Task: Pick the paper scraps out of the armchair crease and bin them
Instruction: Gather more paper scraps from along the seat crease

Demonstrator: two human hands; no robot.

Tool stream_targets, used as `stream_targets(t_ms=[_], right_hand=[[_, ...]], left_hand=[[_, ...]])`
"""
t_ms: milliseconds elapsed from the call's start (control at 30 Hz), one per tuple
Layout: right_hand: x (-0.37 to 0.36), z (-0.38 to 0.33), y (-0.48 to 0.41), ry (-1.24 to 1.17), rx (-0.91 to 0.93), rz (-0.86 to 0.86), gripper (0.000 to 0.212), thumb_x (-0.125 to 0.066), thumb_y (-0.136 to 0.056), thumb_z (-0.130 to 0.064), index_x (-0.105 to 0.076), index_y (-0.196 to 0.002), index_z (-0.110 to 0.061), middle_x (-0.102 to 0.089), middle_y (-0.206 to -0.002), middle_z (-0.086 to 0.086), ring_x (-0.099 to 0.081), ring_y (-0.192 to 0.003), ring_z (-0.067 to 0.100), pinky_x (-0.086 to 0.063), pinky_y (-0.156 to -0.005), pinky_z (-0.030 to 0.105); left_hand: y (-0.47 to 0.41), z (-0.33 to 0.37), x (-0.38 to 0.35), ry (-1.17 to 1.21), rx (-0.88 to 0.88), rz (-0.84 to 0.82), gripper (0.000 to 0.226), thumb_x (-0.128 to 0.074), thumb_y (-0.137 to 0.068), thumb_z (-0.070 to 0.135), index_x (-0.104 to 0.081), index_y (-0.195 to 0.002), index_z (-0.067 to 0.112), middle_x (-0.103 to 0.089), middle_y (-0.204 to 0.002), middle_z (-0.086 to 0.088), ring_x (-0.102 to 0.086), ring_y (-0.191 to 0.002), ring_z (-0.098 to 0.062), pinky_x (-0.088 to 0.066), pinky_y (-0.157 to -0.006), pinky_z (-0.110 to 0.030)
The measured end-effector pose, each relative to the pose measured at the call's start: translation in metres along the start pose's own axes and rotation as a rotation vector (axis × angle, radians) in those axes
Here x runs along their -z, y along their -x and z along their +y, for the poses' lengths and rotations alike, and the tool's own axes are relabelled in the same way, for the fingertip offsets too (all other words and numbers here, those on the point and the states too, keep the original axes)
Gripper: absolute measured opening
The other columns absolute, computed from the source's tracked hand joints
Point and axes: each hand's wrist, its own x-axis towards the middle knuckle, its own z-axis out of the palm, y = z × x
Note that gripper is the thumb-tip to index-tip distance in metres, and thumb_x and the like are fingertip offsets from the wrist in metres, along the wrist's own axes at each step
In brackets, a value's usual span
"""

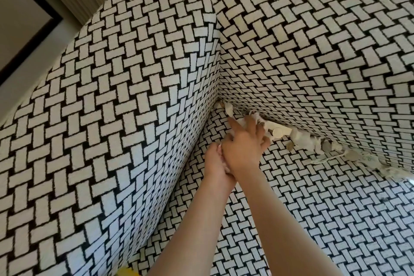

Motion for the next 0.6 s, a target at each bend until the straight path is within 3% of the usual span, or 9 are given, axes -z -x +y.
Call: stream_targets(t_ms=[67,200,300,400,467,600], right_hand=[[0.003,0.004,-0.003,-0.073,0.017,0.102,0.044,-0.049,-0.085,-0.006,-0.056,-0.126,-0.021,-0.042,-0.136,0.007,-0.032,-0.125,0.03,-0.027,-0.102,0.04],[0.004,0.02,-0.011,-0.135,0.032,0.167,0.027,-0.047,-0.086,0.003,-0.068,-0.102,-0.004,-0.056,-0.117,0.013,-0.044,-0.108,0.031,-0.034,-0.09,0.032],[0.002,0.025,-0.015,-0.256,-0.007,0.241,0.018,-0.052,-0.084,0.001,-0.069,-0.084,-0.003,-0.064,-0.097,0.015,-0.054,-0.091,0.028,-0.035,-0.072,0.025],[0.011,0.023,-0.017,-0.515,-0.141,0.302,0.02,-0.053,-0.082,0.002,-0.07,-0.079,-0.006,-0.065,-0.078,0.007,-0.049,-0.059,0.009,-0.033,-0.051,0.012],[0.018,0.023,-0.018,-0.682,-0.26,0.31,0.023,-0.052,-0.082,0.001,-0.069,-0.074,-0.011,-0.06,-0.068,-0.003,-0.045,-0.055,0.001,-0.034,-0.05,0.006],[0.032,0.018,-0.018,-1.036,-0.445,0.29,0.036,-0.052,-0.081,0.003,-0.061,-0.057,-0.023,-0.056,-0.063,-0.007,-0.045,-0.057,0.007,-0.04,-0.057,0.019]], left_hand=[[0.0,0.0,-0.003,-0.021,0.012,0.045,0.039,-0.038,-0.097,0.029,-0.04,-0.06,0.018,-0.042,-0.033,0.004,-0.04,-0.027,-0.007,-0.032,-0.034,-0.008],[-0.007,-0.002,-0.003,0.013,0.029,0.021,0.034,-0.04,-0.094,0.029,-0.043,-0.062,0.016,-0.051,-0.055,-0.005,-0.048,-0.053,-0.016,-0.04,-0.052,-0.02],[-0.012,-0.003,0.001,0.034,0.023,0.005,0.03,-0.041,-0.09,0.024,-0.04,-0.061,0.016,-0.046,-0.046,-0.001,-0.042,-0.035,-0.011,-0.035,-0.04,-0.013],[-0.015,-0.003,0.0,0.012,0.032,-0.007,0.027,-0.046,-0.088,0.02,-0.042,-0.063,0.014,-0.045,-0.04,0.001,-0.038,-0.026,-0.008,-0.032,-0.032,-0.008],[-0.015,-0.003,-0.003,-0.021,0.013,0.003,0.025,-0.046,-0.088,0.017,-0.041,-0.064,0.013,-0.046,-0.041,0.0,-0.038,-0.026,-0.008,-0.032,-0.031,-0.008],[-0.018,-0.001,-0.01,-0.06,-0.022,0.019,0.029,-0.049,-0.087,0.013,-0.04,-0.059,0.014,-0.045,-0.047,-0.001,-0.038,-0.026,-0.007,-0.032,-0.033,-0.009]])
